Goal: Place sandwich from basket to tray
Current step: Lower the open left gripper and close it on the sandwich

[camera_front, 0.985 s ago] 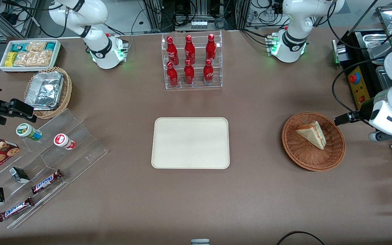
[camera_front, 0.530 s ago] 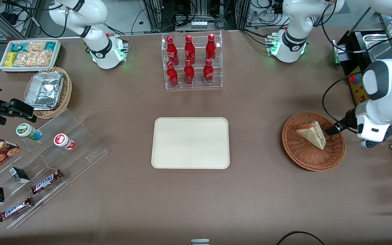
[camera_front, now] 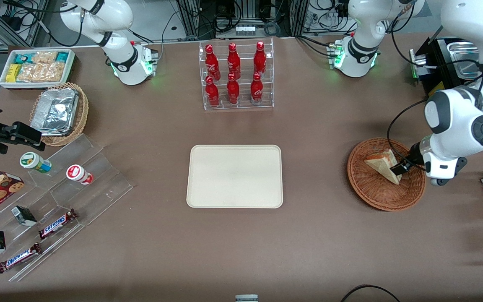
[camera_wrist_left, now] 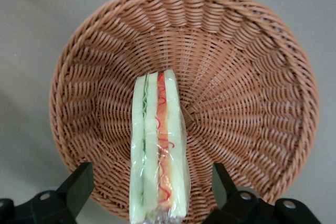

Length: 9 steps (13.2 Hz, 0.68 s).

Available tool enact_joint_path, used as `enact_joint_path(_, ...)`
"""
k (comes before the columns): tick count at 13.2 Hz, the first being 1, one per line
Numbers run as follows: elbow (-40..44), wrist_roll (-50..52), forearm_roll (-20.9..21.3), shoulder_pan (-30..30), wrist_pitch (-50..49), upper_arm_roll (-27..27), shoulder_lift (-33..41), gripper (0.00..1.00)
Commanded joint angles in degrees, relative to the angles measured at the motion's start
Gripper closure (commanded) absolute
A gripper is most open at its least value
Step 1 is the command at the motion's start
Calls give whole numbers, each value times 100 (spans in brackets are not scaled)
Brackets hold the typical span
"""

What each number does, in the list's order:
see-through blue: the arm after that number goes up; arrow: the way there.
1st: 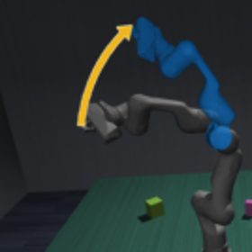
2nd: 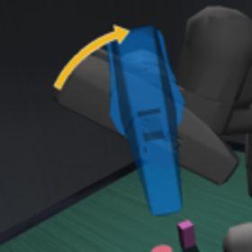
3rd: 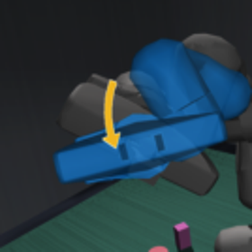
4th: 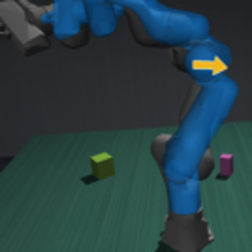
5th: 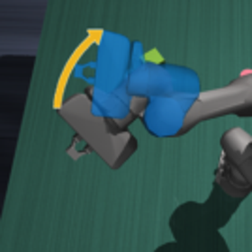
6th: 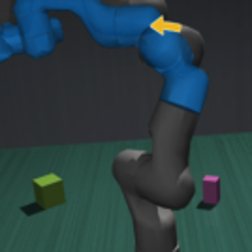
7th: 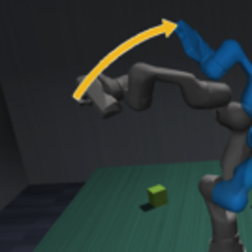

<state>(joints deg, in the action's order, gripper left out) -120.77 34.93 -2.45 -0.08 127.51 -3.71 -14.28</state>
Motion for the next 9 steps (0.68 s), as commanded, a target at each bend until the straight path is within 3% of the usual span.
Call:
enact_joint_path(1, -112, 417, -27, 78, 588, -7, -329, 0)
enact_joint_path(5, -315, 1051, -53, 262, 1074, -7, -593, 0)
enact_joint_path(9, -429, 1043, -10, 262, 1066, -7, -567, 2)
